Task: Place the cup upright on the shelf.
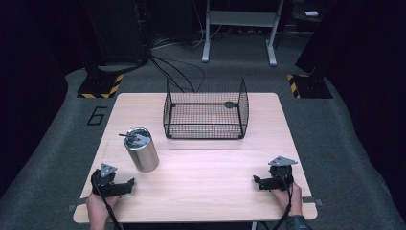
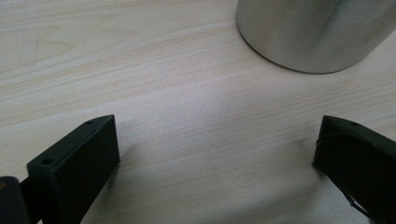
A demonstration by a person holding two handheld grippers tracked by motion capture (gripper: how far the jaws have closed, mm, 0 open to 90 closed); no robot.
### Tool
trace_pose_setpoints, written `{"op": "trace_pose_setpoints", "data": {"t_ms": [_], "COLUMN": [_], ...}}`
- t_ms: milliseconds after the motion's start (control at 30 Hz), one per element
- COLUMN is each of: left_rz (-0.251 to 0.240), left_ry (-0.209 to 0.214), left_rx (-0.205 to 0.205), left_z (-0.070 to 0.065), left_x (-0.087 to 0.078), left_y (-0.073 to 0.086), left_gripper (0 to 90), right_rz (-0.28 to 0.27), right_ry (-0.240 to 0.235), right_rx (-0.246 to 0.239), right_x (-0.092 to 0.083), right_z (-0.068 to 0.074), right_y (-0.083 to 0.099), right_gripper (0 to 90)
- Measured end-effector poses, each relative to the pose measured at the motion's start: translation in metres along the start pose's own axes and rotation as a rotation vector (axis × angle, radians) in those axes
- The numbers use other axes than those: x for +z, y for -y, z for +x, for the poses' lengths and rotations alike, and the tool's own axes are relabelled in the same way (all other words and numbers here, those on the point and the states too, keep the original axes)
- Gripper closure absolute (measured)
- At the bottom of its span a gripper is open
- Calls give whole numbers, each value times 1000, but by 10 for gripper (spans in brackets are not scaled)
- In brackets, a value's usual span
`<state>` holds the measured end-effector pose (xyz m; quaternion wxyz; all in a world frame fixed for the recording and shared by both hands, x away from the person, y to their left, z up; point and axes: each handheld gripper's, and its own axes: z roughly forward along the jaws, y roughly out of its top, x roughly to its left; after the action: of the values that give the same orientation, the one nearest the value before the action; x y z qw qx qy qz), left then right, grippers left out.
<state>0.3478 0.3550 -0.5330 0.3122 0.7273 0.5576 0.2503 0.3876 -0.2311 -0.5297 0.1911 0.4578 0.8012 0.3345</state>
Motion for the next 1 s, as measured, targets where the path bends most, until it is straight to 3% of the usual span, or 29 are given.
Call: {"op": "trace_pose_setpoints", "data": {"t_ms": [100, 700, 967, 1000], "left_rz": [1, 5, -32, -19], "left_ry": [5, 26, 60, 72], "left_rx": [-12, 1, -20, -18], "left_z": [-1, -1, -8, -8], "left_x": [0, -1, -7, -10], "left_y": [0, 0, -2, -3], "left_gripper": [0, 1, 0, 0], "right_rz": [0, -2, -8, -5], "right_ry": [1, 0, 1, 2], "right_rx": [0, -3, 3, -1], "right_x": [0, 0, 0, 0], "right_z": [0, 0, 0, 0], "right_y": [0, 0, 0, 0], "right_gripper": [0, 0, 0, 0]}}
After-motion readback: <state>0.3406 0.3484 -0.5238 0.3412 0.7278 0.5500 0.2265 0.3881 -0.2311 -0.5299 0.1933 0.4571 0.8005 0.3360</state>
